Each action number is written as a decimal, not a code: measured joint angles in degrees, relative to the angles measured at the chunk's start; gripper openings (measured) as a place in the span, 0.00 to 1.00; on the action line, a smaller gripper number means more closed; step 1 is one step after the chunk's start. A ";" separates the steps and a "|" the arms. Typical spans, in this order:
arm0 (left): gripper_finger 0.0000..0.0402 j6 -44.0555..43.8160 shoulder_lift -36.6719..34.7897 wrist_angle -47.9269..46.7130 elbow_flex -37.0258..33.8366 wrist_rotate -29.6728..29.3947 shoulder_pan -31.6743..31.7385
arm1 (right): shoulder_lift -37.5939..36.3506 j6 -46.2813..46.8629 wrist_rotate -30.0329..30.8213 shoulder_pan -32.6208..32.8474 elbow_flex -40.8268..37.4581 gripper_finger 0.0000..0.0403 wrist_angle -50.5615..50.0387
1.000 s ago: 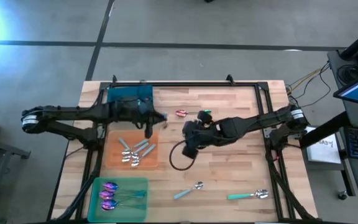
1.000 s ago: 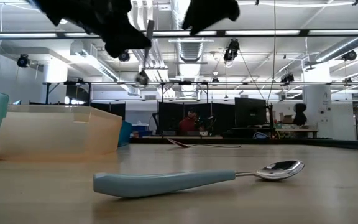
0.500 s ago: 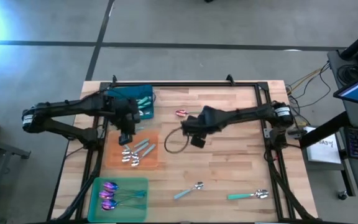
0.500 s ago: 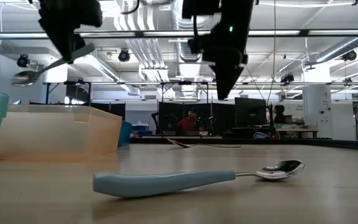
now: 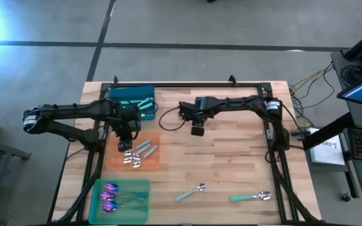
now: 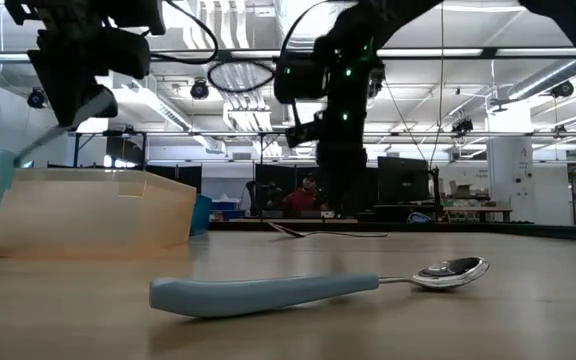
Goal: Sort silverware by color (type)
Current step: Put the blue spoon into the orange bin, then put the violet spoon into the green bin
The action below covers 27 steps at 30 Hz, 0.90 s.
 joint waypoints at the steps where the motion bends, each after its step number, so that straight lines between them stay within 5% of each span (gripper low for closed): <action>1: 0.09 -0.02 0.00 0.02 -0.08 0.00 0.00 | 0.53 -1.07 -0.02 -0.60 0.00 0.32 0.16; 17: 0.33 1.54 -0.02 0.29 -0.14 -0.02 0.00 | 5.30 -9.68 -3.90 -7.60 0.00 0.32 5.51; 22: 0.36 2.44 -0.04 0.55 0.16 -0.04 0.00 | 5.39 -10.21 -11.55 -9.56 0.00 0.31 8.13; 27: 0.36 2.62 -0.04 0.94 0.16 -0.04 0.00 | 6.14 -11.29 -11.73 -10.84 0.00 0.31 10.60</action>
